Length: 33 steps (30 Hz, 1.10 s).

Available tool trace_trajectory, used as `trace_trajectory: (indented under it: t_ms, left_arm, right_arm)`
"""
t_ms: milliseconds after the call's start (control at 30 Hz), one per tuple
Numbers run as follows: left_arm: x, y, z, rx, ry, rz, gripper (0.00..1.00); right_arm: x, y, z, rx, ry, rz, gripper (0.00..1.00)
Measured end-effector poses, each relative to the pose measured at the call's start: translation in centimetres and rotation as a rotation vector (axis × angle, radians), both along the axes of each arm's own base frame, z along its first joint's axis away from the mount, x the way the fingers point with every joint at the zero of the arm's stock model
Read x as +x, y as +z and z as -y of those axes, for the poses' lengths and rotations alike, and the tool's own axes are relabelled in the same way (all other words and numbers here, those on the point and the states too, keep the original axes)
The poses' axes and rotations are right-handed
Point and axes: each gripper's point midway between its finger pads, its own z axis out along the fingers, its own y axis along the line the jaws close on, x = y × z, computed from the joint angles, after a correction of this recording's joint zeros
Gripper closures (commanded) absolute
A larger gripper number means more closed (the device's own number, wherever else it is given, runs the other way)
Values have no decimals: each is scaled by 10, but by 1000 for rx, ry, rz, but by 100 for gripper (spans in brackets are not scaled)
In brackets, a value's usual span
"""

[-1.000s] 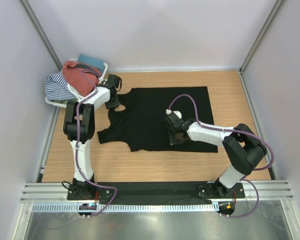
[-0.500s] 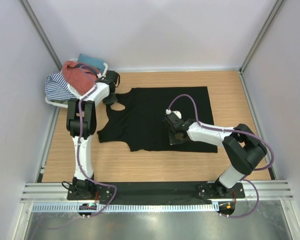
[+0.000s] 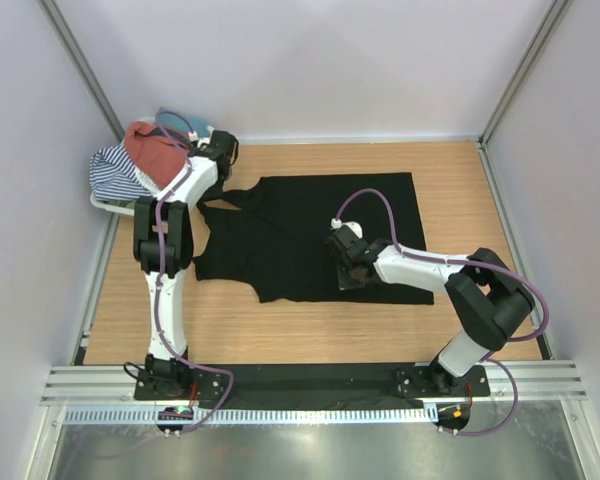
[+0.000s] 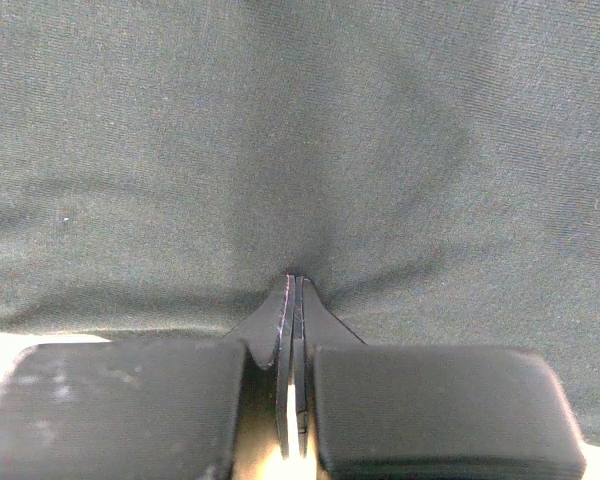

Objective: Fold and stack the tank tops

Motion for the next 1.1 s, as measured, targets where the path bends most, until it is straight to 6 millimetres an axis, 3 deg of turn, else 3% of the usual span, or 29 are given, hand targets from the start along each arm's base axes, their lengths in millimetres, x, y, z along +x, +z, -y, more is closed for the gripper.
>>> trace_trajectory:
  t_ms: [133,233,367,533,700,833,933,1100]
  left_arm:
    - [4,10,1,9,0,16,38]
    - [6,10,4,-13,-4,36,28]
    - [-1,14,9,-66,-24,46,27]
    - [3,43,27,-145,-71,126,27]
    - [-1,72,63,-230,-145,205,25]
    - [-26,82,94,-294,-202,222,25]
    - [-58,85,113,-331,-239,227,25]
    - [-125,75,131,-389,-277,213,25]
  right_arm:
    - [0,0,-2,5,3,5,99]
    - [0,1,-2,9,1,7,99]
    - [-1,1,-2,10,1,4,99]
    - [-8,3,-3,-2,14,-27,93]
    - [-2,26,-9,13,23,-4,83]
    - [13,65,-17,60,20,84,79]
    - [18,89,-14,78,6,149,77]
    - [17,104,16,66,-61,194,72]
